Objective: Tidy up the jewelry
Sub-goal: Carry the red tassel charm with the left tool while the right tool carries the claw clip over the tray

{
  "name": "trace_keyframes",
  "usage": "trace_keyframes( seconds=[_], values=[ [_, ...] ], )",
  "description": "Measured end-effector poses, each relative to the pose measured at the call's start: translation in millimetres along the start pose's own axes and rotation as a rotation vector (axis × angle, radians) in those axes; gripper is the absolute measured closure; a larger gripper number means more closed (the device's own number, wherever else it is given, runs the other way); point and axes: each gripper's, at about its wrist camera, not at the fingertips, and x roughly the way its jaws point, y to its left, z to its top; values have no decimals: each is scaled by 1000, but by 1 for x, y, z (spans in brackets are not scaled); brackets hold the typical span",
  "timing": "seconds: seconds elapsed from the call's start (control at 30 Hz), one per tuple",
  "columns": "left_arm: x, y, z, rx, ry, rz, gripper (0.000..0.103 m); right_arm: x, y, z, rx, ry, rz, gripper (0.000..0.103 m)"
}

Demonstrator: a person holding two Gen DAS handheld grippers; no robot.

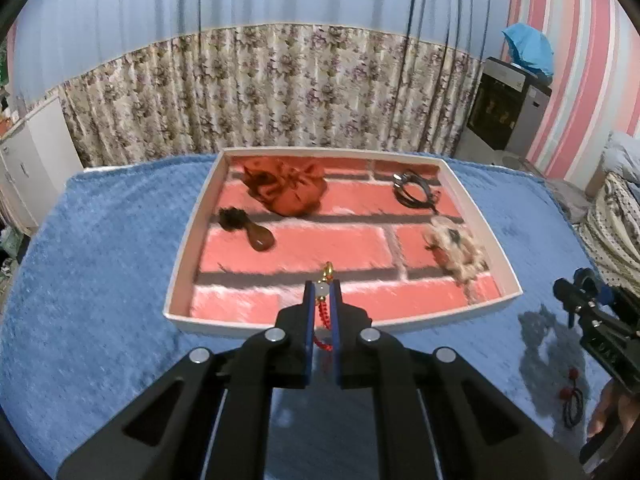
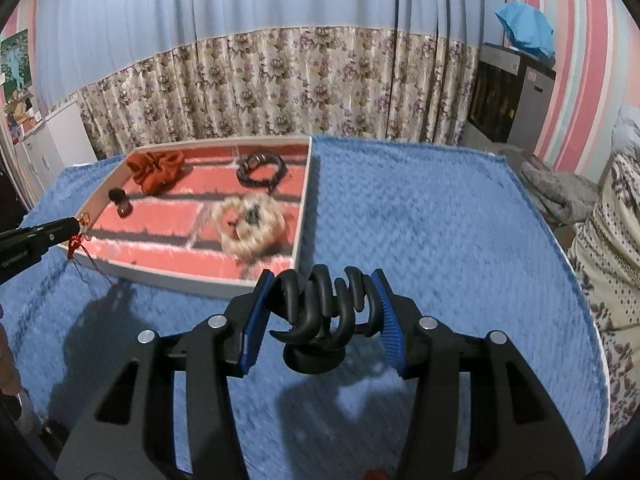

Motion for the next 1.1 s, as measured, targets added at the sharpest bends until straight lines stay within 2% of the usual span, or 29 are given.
trace_keyframes(
  seconds=[0.27, 0.63, 0.87, 1.1],
  values=[
    [15, 30, 23, 21, 3, 57, 96, 24, 32, 24, -18, 24, 13, 54],
    [62, 71, 31, -5, 55, 91, 96, 76, 55, 29, -19, 75, -19, 54],
    [83, 77, 27, -8, 84, 88, 96, 102, 50, 27, -3, 96, -39, 54],
    [99, 74, 23, 15, 106, 101, 96, 109, 54, 32, -20, 87, -46, 53]
  ],
)
